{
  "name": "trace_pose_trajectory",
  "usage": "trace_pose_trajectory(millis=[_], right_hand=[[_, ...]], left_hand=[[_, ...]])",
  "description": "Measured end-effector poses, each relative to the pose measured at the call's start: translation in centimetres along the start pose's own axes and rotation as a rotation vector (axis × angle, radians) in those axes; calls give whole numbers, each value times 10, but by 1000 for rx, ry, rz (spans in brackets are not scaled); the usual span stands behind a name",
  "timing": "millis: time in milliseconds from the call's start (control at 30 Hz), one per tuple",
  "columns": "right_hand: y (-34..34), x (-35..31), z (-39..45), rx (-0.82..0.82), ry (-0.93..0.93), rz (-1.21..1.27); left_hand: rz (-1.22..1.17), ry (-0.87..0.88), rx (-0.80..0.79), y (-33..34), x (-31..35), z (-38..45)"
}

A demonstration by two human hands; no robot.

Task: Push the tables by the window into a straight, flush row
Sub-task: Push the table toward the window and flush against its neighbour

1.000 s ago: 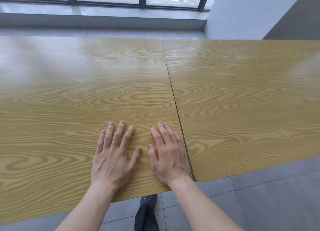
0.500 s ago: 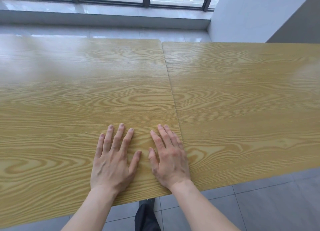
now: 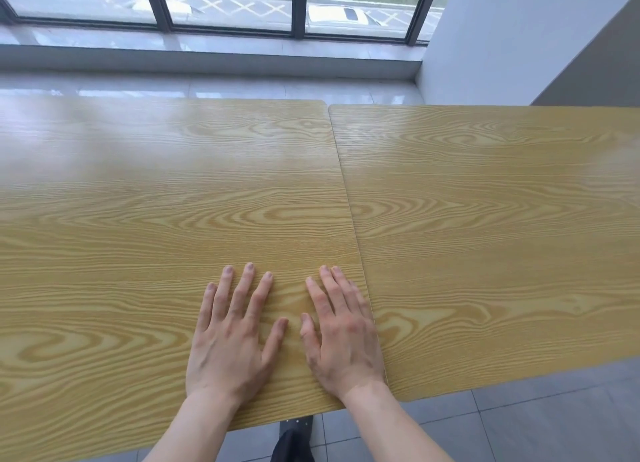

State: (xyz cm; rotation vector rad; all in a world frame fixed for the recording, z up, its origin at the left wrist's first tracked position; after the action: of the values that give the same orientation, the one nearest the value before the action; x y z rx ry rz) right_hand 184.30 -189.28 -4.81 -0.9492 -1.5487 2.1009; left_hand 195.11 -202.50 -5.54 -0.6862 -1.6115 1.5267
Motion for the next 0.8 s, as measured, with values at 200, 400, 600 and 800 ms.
trace_pose_trajectory(millis=[200,400,600,800], right_hand=[[0,-1,-1,7,-5,-11],[1,-3,-5,8,-18,-19],[0,-5,-6,-9,-16,-24],[0,-5,-13,-3,-9,-12]], left_hand=[[-7,2,6,-1,1,-1],[-22,-3,-12,0,-1,-3],[-46,-5,-22,-2,-1,-4],[-52,-1,-31,-2,-1,-10]])
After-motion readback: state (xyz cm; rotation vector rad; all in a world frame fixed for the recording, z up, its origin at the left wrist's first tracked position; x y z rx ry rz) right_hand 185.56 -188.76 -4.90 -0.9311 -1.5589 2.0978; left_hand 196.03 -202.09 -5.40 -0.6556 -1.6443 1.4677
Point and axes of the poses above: each hand's wrist, its own z-axis towards the middle knuckle, its own y-axis out of the palm, x = y × z, the point moved 5 cm from there along z, towards the middle knuckle, and after that the axes turned 6 degrees about x, right-handed, at the moved point
